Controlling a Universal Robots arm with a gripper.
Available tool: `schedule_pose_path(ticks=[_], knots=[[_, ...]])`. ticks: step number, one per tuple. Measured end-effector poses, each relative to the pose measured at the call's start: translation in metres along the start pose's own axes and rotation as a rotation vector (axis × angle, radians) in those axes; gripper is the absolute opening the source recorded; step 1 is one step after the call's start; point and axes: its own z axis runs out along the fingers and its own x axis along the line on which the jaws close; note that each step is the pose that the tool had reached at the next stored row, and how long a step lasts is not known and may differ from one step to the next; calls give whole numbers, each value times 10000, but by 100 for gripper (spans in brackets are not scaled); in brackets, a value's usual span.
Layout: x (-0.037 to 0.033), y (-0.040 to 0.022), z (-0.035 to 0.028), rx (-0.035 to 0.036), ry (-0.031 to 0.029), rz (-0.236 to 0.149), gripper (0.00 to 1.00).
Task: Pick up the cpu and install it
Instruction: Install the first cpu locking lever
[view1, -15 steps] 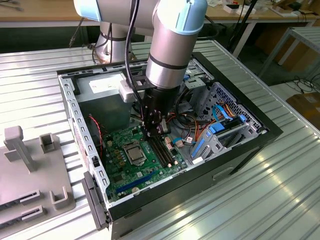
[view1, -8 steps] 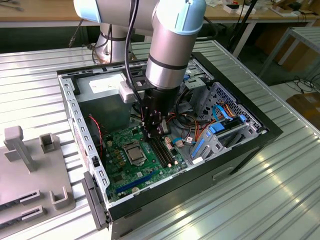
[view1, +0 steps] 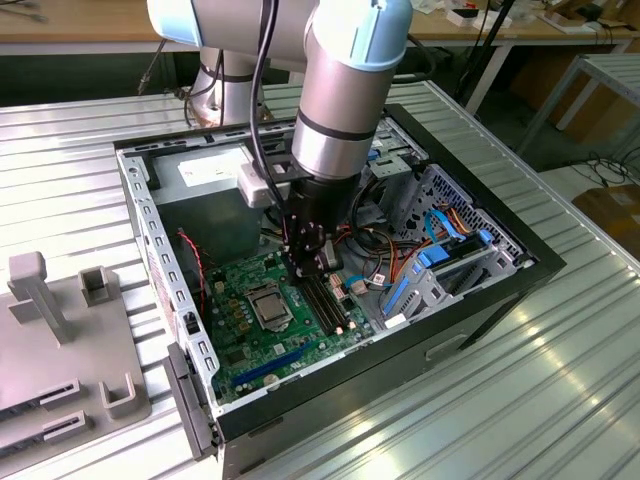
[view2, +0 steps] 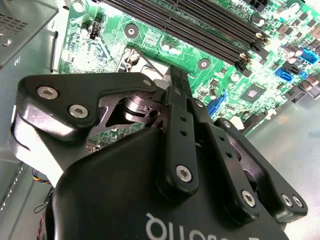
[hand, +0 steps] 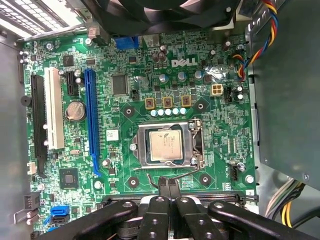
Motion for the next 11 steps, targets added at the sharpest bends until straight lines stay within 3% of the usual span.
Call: schedule_pose_path(ticks=[5, 9, 11], knots=[[4, 9, 1, 113, 8, -170, 11], [11, 23, 4, 154, 16, -295, 11], [11, 26, 10, 214, 16, -292, 11]])
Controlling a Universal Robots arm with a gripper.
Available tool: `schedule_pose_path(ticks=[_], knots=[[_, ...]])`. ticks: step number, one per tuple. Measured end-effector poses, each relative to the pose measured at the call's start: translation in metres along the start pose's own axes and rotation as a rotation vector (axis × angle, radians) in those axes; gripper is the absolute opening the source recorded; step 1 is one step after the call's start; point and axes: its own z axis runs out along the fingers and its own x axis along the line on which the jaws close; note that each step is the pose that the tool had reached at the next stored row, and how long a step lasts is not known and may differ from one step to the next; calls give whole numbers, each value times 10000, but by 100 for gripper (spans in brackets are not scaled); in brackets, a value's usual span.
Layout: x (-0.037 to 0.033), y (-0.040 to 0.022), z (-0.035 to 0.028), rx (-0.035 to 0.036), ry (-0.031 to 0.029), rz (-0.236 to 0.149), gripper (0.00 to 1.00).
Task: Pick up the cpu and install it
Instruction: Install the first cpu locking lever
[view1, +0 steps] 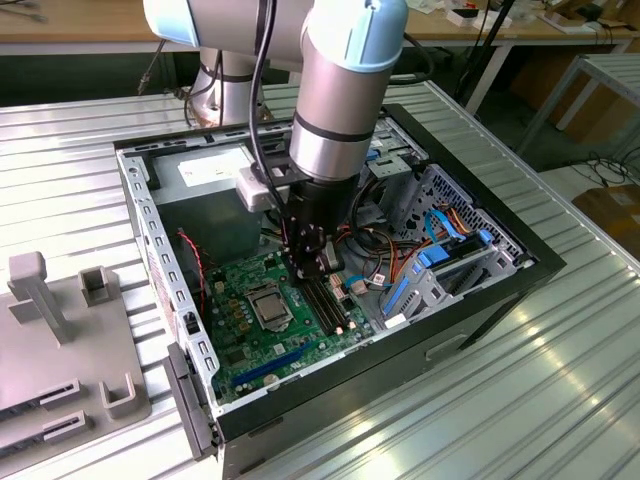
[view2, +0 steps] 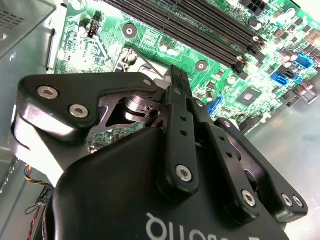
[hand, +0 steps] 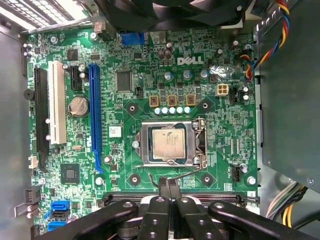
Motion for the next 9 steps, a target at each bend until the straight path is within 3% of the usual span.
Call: schedule_pose_path(ticks=[4, 9], knots=[[12, 3, 8, 42, -59, 4, 11], [43, 3, 17, 52, -61, 4, 11]])
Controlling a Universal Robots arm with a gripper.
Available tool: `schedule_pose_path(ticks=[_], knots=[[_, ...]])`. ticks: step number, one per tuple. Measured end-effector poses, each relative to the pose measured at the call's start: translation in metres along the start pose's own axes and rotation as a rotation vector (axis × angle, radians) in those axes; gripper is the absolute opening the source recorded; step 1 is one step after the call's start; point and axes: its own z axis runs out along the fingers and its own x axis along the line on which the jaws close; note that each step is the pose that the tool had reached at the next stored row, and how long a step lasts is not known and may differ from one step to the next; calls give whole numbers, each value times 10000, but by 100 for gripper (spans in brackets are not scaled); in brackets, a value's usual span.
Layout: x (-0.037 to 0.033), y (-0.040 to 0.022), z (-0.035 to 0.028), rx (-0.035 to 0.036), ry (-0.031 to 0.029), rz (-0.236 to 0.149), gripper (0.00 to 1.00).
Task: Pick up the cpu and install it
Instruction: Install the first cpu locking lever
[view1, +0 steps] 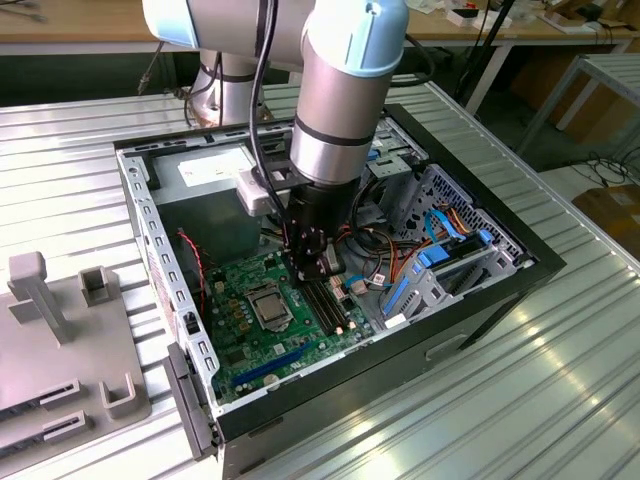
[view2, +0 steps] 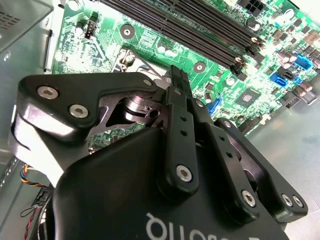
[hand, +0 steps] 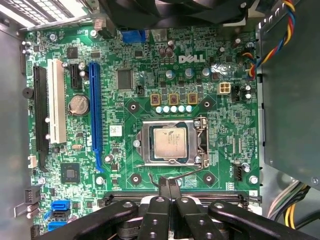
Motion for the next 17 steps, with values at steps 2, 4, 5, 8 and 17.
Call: schedule_pose_path(ticks=[2, 4, 5, 8, 17], knots=[[15, 0, 5, 2, 0, 1, 11], [29, 0, 11, 6, 2, 2, 11], [34, 0, 14, 8, 2, 2, 11], [51, -1, 30, 19, -1, 4, 11], [56, 23, 42, 54, 0, -6, 11]])
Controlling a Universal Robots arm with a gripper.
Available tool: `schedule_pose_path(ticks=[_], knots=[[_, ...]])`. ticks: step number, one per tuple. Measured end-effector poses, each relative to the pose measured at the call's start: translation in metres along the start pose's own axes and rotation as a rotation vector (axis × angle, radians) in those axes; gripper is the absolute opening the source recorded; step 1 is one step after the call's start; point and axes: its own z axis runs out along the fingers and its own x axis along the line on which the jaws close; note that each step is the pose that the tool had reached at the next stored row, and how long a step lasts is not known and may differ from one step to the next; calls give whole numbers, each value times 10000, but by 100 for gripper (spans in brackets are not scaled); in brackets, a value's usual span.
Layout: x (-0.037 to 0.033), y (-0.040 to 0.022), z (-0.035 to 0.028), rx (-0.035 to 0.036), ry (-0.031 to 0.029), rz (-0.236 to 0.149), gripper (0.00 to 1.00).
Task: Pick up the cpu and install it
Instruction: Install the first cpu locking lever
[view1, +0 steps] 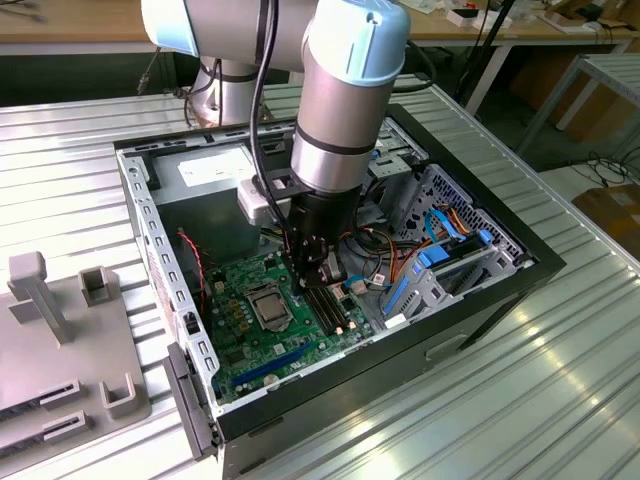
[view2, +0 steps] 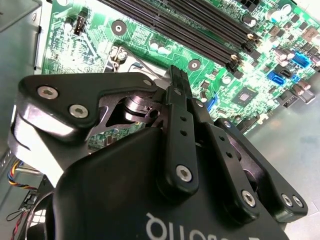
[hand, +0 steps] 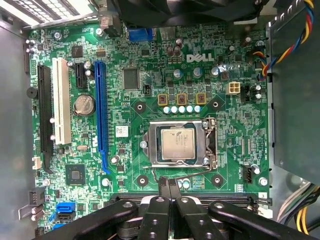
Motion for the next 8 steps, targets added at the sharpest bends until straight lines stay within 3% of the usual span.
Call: schedule_pose_path(ticks=[5, 8], knots=[[0, 9, 5, 33, 0, -19, 11], [-2, 9, 16, 104, 1, -22, 11]])
